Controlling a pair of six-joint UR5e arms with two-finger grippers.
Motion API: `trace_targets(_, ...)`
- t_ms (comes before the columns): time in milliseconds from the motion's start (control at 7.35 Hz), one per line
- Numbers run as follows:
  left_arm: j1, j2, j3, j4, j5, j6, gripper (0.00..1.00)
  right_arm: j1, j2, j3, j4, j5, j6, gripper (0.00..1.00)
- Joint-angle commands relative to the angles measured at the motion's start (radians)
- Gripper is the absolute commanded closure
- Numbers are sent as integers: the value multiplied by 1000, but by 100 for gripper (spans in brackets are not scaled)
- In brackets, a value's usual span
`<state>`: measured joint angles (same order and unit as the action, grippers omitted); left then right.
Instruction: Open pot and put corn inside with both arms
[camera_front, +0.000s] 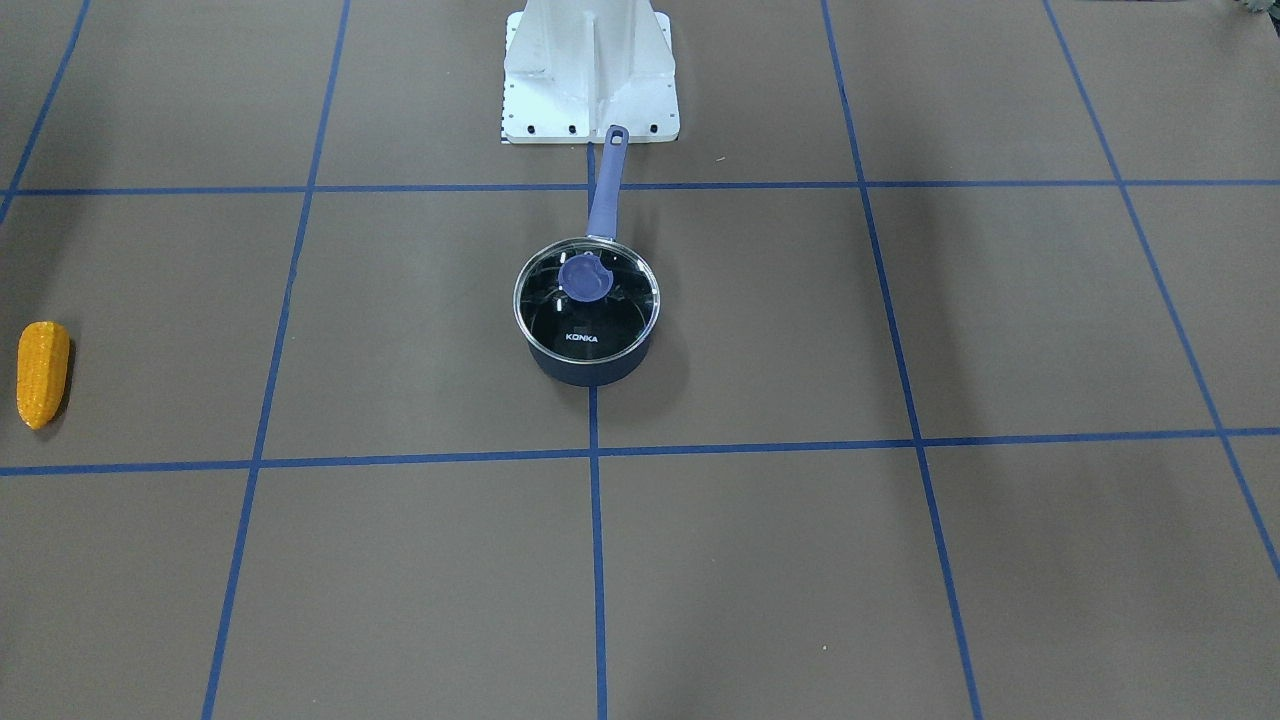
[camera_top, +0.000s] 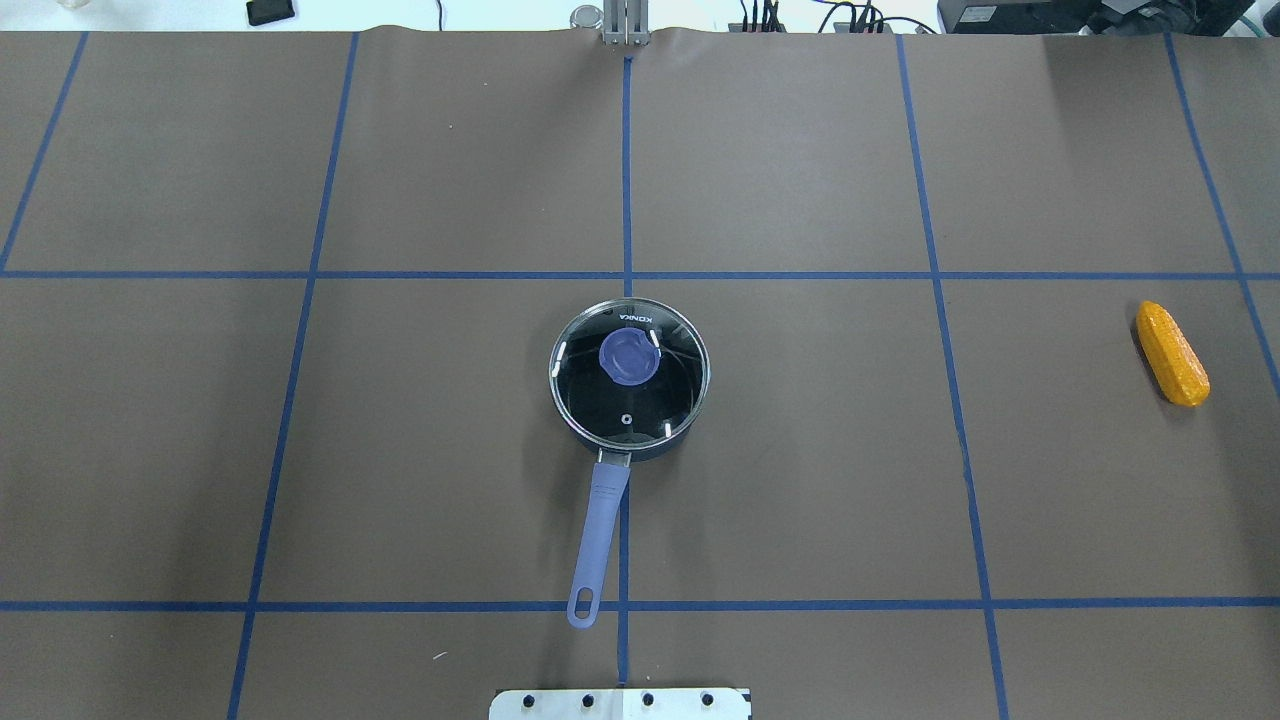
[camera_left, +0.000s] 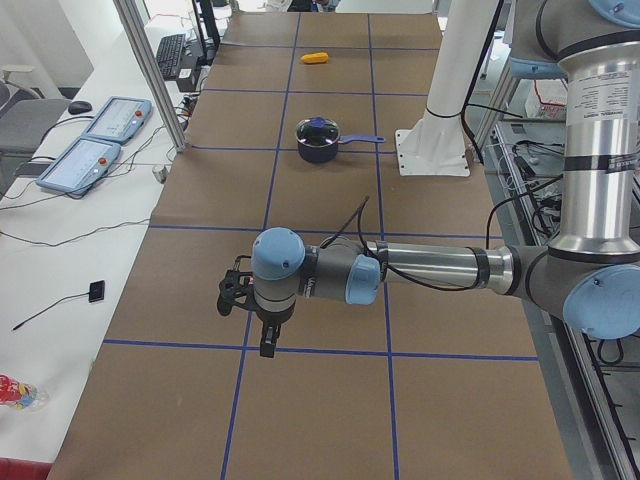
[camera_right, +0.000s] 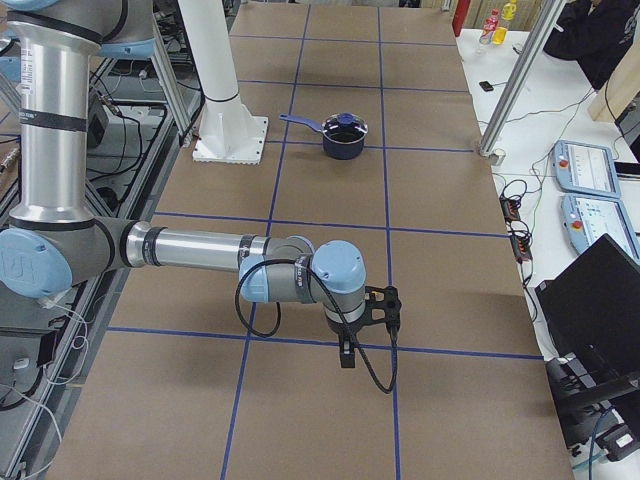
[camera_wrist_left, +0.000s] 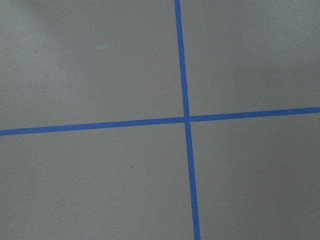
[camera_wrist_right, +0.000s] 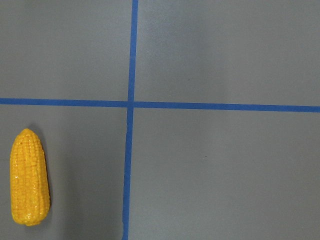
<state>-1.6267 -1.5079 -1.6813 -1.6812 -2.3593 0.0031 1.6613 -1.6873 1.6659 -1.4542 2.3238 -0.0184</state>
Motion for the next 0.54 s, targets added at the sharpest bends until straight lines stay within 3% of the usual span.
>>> trace_targets(0,2,0,-3,0,-2,0,1,0,0,0,0,0,0,0)
trace_targets(408,13,-2,-12,-2,-2,0,1,0,0,6,2,0,-2,0)
